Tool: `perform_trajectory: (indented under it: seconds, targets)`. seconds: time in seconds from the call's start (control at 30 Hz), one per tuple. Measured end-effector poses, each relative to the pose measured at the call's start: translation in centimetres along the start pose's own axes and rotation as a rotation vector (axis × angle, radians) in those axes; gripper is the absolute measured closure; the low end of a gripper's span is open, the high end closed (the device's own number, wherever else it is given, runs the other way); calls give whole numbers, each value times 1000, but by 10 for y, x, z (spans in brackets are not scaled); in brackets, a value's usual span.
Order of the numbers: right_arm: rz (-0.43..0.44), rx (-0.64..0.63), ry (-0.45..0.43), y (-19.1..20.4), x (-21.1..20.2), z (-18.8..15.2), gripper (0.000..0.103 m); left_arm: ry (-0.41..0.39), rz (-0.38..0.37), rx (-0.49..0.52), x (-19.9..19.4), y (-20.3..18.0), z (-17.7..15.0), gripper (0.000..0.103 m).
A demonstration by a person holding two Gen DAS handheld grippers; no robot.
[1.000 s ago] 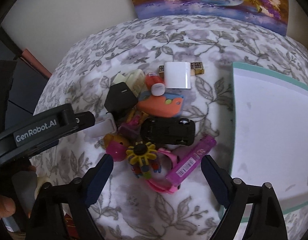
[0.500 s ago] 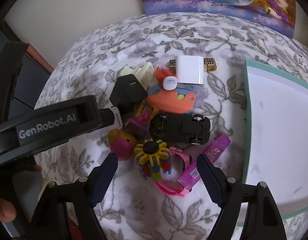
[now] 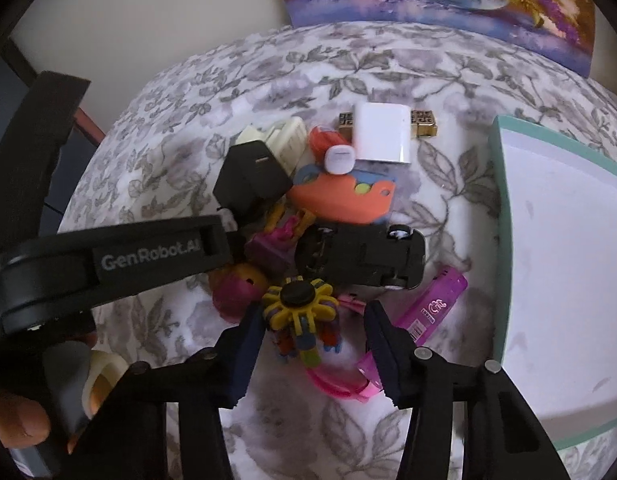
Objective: Organize rigid objects
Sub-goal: 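Move the left tool to the white watch band while the right tool approaches the yellow-black gear toy, then close the left tool on the white watch band while the right tool grasps the gear toy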
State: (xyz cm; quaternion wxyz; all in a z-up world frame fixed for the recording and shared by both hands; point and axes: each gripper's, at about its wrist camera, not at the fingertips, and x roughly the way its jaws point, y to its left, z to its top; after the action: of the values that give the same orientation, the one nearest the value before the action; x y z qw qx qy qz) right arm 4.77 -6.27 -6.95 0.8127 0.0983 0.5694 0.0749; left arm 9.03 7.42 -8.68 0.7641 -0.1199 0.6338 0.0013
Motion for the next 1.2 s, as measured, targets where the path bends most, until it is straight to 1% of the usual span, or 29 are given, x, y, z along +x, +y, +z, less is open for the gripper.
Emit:
perform_trajectory:
  seconds: [0.03,0.1,0.13,0.23,0.4,0.8,0.83,0.9,1.03,1.2]
  targets:
    - [5,2,0,0,0,0,52,2,-22,-2,0,-1,1,71]
    - [40,14,10,-1,0,0,61,0,-21,3,-1,-2,0,73]
    - [46,18,13,-2,-1,0,62,-4,-13,13,-1,-4,0,74]
    - [53,18,13,-1,-3,-1,64,-6,-16,19,-1,-6,0,82]
    - [65,29,9,-4,-7,-2,64,-10,-18,23,-2,-8,0,87]
    - [84,50,-7,-11,-19,-2,64,-19,-70,-1,-8,-2,-2,93]
    - [84,49,-8,-12,-20,-2,64,-21,-74,-1,-9,-1,-3,95]
    - [82,49,-12,-13,-22,-2,66,-25,-80,-6,-11,0,-3,95]
    - [84,51,-15,-15,-24,-1,67,-34,-84,-10,-15,0,-3,95]
    - [91,43,-9,-14,-24,-2,75,-50,-109,-25,-22,4,-3,96]
